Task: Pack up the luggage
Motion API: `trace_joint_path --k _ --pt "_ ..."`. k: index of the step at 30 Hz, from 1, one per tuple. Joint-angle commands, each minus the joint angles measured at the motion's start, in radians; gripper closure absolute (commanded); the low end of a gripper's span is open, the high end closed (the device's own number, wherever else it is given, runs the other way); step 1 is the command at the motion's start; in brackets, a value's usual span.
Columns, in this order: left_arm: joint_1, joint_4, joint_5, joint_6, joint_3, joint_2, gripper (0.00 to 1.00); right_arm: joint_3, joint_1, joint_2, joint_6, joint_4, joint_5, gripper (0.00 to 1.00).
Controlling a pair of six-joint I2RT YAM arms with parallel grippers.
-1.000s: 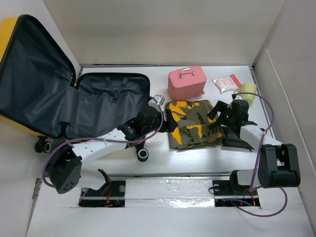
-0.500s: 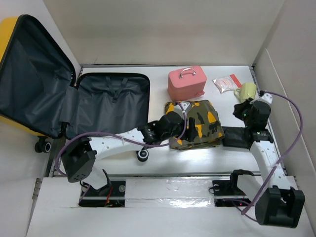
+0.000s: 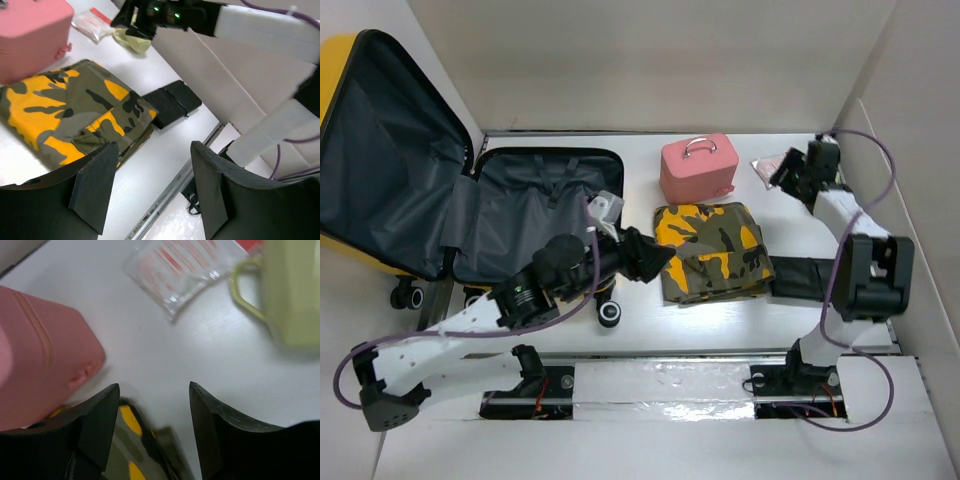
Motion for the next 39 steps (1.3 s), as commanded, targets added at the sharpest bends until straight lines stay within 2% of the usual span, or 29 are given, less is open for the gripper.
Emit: trace_joint_path --k 1,2,3,5,7,10,13,18,21,24,28,32,33,35,37,39 --pt "0.003 -0.140 -0.070 0.027 -0.003 -0.068 0.43 0.255 0.038 0.168 -0.062 -0.152 0.102 0.36" --pt "0.003 -0.160 -0.087 0.030 -0.003 -0.109 0.43 0.323 0.047 0.279 -0.064 -0.192 0.101 0.36" --pt "0.003 -0.180 -0.122 0.035 -0.003 -0.131 0.43 0.454 0.047 0.335 -0.068 -0.226 0.098 0.36" --pt "0.003 -0.236 -0.168 0.049 0.000 -0.187 0.43 0.582 0.061 0.430 -0.074 -0.341 0.104 0.36" --pt "0.003 -0.264 -0.263 0.058 -0.015 -0.238 0.42 0.750 0.076 0.570 -0.097 -0.439 0.186 0.35" --pt "0.003 -0.269 -0.289 0.061 -0.029 -0.278 0.42 0.895 0.105 0.633 -0.134 -0.502 0.291 0.32" --pt "0.003 -0.266 -0.300 0.069 -0.027 -0.315 0.42 1.022 0.116 0.710 -0.175 -0.576 0.326 0.27" --pt "0.003 -0.275 -0.328 0.070 -0.030 -0.319 0.43 1.175 0.116 0.831 -0.191 -0.711 0.270 0.29" --pt "0.003 -0.295 -0.337 0.070 -0.018 -0.307 0.44 1.130 0.107 0.839 -0.182 -0.701 0.251 0.35" --pt "0.003 -0.293 -0.343 0.069 -0.020 -0.318 0.44 1.083 0.096 0.827 -0.186 -0.688 0.251 0.37" --pt "0.003 -0.286 -0.349 0.064 -0.029 -0.338 0.45 1.073 0.096 0.817 -0.197 -0.668 0.261 0.52" --pt "0.003 -0.290 -0.362 0.062 -0.027 -0.346 0.46 1.159 0.096 0.865 -0.232 -0.740 0.271 0.56" --pt "0.003 -0.292 -0.365 0.058 -0.027 -0.349 0.46 1.187 0.107 0.880 -0.246 -0.759 0.276 0.64" --pt "0.003 -0.296 -0.363 0.058 -0.026 -0.359 0.46 1.211 0.107 0.897 -0.260 -0.779 0.288 0.75" --pt "0.003 -0.296 -0.375 0.055 -0.029 -0.368 0.47 1.201 0.116 0.892 -0.269 -0.771 0.287 0.92" --pt "0.003 -0.295 -0.391 0.052 -0.033 -0.381 0.47 1.156 0.116 0.868 -0.266 -0.733 0.264 1.00"
